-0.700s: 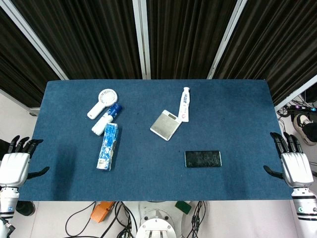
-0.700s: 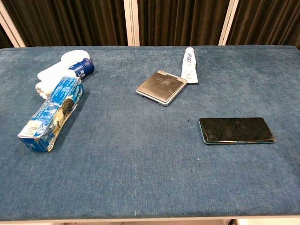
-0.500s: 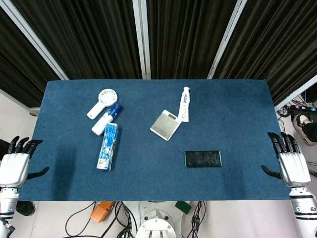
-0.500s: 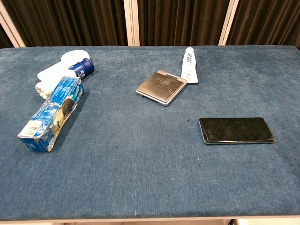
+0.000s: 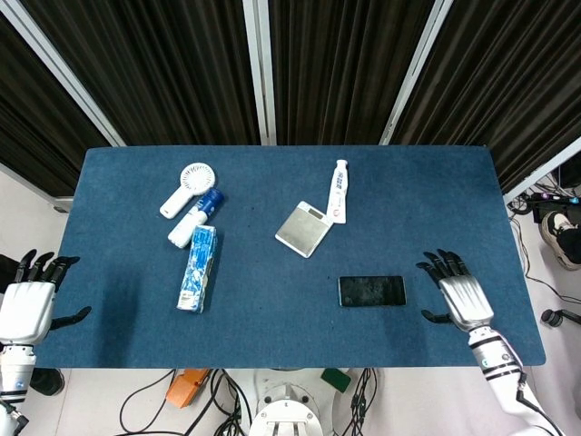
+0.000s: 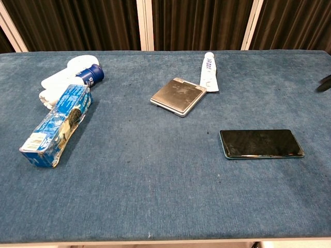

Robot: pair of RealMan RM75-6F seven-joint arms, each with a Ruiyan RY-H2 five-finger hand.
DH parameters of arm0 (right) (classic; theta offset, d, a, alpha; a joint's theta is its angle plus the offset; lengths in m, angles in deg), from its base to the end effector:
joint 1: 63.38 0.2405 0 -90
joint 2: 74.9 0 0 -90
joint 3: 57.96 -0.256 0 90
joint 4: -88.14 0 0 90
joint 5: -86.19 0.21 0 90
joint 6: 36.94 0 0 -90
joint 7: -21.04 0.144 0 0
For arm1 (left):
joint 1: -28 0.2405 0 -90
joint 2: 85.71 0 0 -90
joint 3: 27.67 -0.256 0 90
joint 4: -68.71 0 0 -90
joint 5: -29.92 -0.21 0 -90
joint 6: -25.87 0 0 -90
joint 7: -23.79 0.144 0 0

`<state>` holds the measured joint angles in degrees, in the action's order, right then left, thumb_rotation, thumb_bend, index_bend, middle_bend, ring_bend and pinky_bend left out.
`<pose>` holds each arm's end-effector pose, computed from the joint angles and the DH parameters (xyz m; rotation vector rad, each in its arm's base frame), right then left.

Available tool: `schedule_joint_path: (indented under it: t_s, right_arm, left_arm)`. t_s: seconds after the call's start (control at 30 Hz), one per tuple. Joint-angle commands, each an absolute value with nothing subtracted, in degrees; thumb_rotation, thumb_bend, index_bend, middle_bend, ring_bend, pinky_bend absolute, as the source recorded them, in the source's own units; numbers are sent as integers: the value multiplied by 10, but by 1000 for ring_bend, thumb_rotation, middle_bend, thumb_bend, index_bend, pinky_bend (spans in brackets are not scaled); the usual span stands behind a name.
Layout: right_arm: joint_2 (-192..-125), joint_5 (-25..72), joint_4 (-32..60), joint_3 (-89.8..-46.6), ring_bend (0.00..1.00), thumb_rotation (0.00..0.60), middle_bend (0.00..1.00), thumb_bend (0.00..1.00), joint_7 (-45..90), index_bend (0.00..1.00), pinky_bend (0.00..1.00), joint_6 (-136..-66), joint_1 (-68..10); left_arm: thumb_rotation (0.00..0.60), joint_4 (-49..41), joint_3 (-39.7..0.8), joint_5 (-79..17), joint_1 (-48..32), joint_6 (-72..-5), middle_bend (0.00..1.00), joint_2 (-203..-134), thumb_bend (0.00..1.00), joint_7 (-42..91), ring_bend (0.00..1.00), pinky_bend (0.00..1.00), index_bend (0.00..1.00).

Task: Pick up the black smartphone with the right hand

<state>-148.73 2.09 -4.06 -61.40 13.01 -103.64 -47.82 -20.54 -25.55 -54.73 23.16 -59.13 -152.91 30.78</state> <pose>-0.2699 -0.2281 0.0641 1.6911 -1.0272 0.8552 -0.3211 0.1787 0.1460 -1.4106 -0.8308 -0.7933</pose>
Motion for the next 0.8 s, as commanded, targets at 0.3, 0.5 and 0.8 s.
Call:
schedule_joint_path:
  t_s: [0.3,0.5,0.8]
  right_arm:
    - [-1564,60,2,-626,0,600,121,238,89,357,89,-971,-421]
    - [-1585,78,15,-621,0,600,121,239,78,358,88,-946,-405]
    - [-1609,94,40,-617,0,600,121,238,68,358,87,-927,-387]
  left_arm:
    - [600,-195,-256,-541,230,-583,216,-1534,86,301,132,0,200]
    - [600,-192,-256,-539,228,-577,217,-1537,87,299,132,0,200]
    - [600,-189,-255,-535,227,-574,216,-1537,87,299,132,0,200]
